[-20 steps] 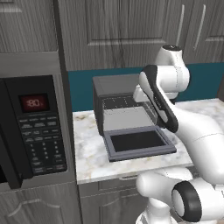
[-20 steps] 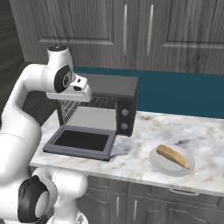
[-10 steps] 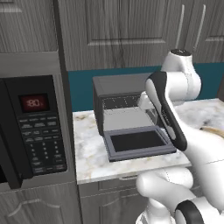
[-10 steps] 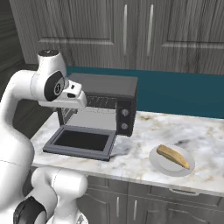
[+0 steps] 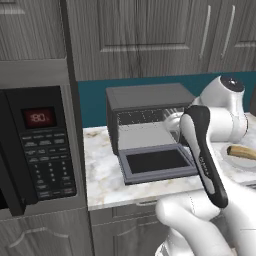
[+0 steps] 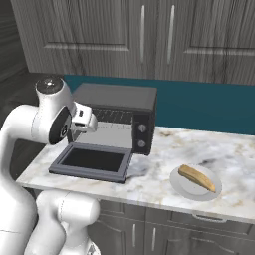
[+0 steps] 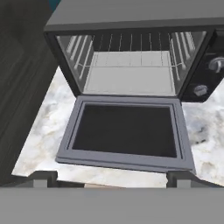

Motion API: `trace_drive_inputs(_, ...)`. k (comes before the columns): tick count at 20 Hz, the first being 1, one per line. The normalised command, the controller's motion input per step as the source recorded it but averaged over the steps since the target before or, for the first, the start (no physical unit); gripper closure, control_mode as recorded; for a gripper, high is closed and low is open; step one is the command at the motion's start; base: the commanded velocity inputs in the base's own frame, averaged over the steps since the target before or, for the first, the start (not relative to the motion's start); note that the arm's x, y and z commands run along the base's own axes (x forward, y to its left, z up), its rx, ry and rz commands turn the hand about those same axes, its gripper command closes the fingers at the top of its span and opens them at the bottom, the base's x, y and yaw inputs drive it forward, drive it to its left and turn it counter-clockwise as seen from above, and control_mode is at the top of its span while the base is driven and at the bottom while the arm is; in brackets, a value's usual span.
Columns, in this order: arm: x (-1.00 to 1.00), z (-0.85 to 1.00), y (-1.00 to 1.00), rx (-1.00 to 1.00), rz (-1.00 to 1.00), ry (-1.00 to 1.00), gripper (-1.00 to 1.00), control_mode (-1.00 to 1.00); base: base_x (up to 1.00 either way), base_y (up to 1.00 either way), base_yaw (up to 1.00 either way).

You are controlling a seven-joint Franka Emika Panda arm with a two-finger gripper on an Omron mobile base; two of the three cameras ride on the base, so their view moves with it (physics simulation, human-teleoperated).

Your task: Pull the toaster oven rack outwards. Pick up the baguette from the plate and place it on the toaster oven rack. Close the toaster oven door fully and set the temperature to the lowest setting.

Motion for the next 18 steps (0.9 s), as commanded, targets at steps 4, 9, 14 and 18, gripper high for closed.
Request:
trace_drive_inputs(4, 0.04, -0.06, -0.02, 0.06, 0.0, -0.12, -1.0, -1.0, 0.0, 0.0, 0.0)
trace_drive_inputs(9, 0.24, -0.16, -0.14, 0.18, 0.01, 0.0, -1.0, -1.0, 0.0, 0.0, 0.0)
trace_drive_inputs(14, 0.3, -0.18, -0.14, 0.15, 0.06, 0.0, -1.0, -1.0, 0.0, 0.0, 0.0)
trace_drive_inputs(18, 0.33, -0.21, -0.01, 0.2, 0.0, 0.0, -1.0, -1.0, 0.0, 0.0, 0.0)
